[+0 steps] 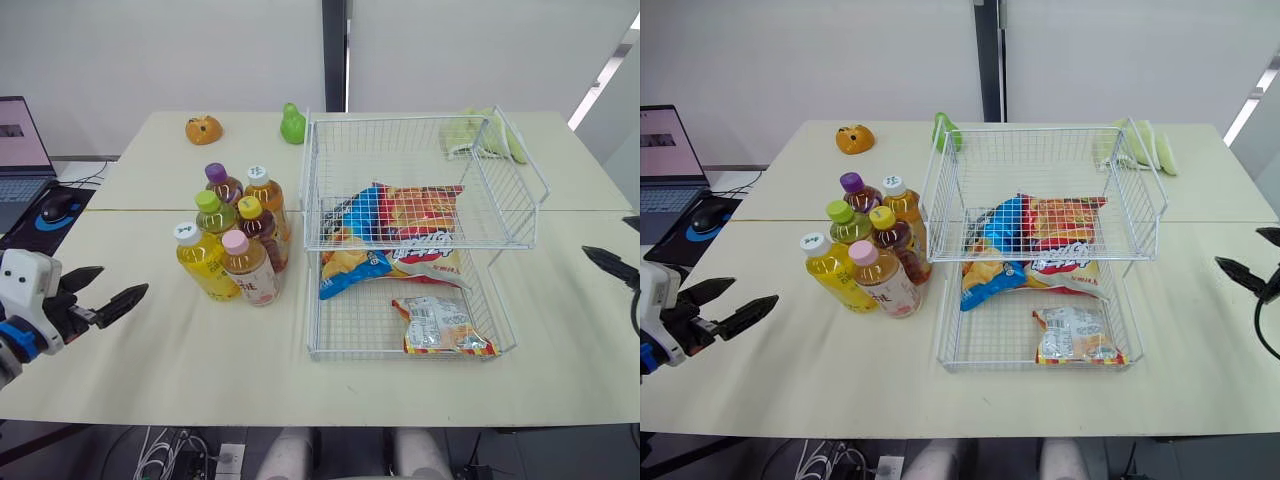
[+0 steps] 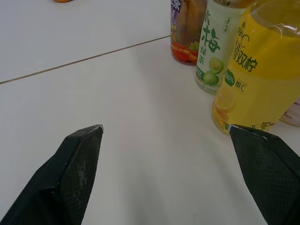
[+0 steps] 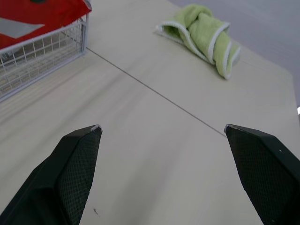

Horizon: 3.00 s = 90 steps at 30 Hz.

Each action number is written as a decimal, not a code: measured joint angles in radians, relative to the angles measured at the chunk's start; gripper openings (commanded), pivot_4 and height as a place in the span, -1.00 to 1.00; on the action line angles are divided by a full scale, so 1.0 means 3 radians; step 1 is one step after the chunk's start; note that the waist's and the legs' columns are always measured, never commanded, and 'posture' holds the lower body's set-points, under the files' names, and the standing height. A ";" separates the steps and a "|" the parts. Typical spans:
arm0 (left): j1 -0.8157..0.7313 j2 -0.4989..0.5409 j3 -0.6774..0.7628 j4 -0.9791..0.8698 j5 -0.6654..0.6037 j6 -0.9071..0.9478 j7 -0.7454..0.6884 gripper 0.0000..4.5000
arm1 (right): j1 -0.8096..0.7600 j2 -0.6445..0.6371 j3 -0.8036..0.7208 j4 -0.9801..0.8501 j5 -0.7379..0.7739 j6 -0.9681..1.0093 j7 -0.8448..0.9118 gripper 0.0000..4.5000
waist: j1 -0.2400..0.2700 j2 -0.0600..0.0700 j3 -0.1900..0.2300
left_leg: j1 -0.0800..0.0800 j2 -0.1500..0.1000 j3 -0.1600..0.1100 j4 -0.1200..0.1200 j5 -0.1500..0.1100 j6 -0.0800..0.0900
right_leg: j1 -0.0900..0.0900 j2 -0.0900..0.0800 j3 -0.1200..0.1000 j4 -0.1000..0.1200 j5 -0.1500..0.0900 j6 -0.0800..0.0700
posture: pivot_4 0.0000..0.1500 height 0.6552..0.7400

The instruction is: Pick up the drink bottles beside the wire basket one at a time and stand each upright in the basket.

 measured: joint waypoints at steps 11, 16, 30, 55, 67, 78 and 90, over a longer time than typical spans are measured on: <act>-0.0197 0.0001 -0.0046 0.0003 -0.0006 0.0125 -0.0004 0.98 | -0.0055 -0.0539 -0.0680 -0.1634 0.1242 0.1375 0.0413 1.00 | -0.0002 0.0001 0.0000 | -0.0001 0.0015 0.0002 0.0000 -0.0001 -0.0002 | 0.0000 -0.0001 0.0000 -0.0005 -0.0004 -0.0004 | 1.00 1.00; -0.0102 -0.0017 -0.0022 -0.0139 -0.0061 0.0215 0.0007 0.98 | -0.0687 -0.0562 -0.0173 -0.2046 0.1778 0.1738 0.0386 1.00 | -0.0008 0.0002 0.0000 | -0.0013 0.0037 0.0003 -0.0004 -0.0004 -0.0005 | -0.0003 0.0013 -0.0002 -0.0039 0.0012 -0.0016 | 1.00 1.00; 0.0707 -0.0508 0.0608 -0.1160 -0.0413 0.0500 0.0290 0.98 | -0.1703 0.0055 0.1284 -0.2586 0.2026 0.2094 0.0443 1.00 | 0.0068 0.0000 -0.0001 | -0.0041 0.0047 0.0006 0.0001 -0.0014 -0.0010 | -0.0028 0.0026 -0.0001 -0.0051 0.0018 -0.0018 | 1.00 1.00; -0.0411 -0.0520 -0.0005 -0.1731 -0.1201 0.1076 0.1709 0.98 | -0.1486 0.0212 0.1201 -0.2840 0.2057 0.2239 0.0315 1.00 | 0.0094 -0.0003 -0.0003 | -0.0039 0.0054 0.0017 0.0007 -0.0013 -0.0011 | -0.0031 0.0056 0.0003 -0.0048 0.0033 -0.0018 | 1.00 1.00; -0.0699 -0.0523 -0.0459 -0.1524 -0.0936 0.1031 0.1781 0.98 | -0.1536 0.0273 0.1203 -0.2819 0.2014 0.2230 0.0274 1.00 | 0.0087 -0.0003 -0.0003 | -0.0039 0.0054 0.0018 0.0007 -0.0012 -0.0011 | -0.0033 0.0059 0.0004 -0.0047 0.0034 -0.0019 | 1.00 1.00; -0.0825 -0.0548 -0.0679 -0.1285 -0.0711 0.0827 0.1566 -0.10 | -0.1585 0.0285 0.1204 -0.2816 0.1957 0.2237 0.0227 1.00 | 0.0086 -0.0003 -0.0003 | -0.0039 0.0054 0.0017 0.0007 -0.0012 -0.0011 | -0.0032 0.0058 0.0004 -0.0046 0.0035 -0.0018 | 1.00 1.00; -0.0474 -0.0568 -0.0464 -0.1439 -0.0745 0.0652 0.1345 -0.39 | -0.1585 0.0275 0.1202 -0.2808 0.1948 0.2231 0.0201 1.00 | 0.0079 -0.0003 -0.0003 | -0.0039 0.0055 0.0018 0.0006 -0.0012 -0.0011 | -0.0035 0.0058 0.0005 -0.0045 0.0036 -0.0018 | 1.00 1.00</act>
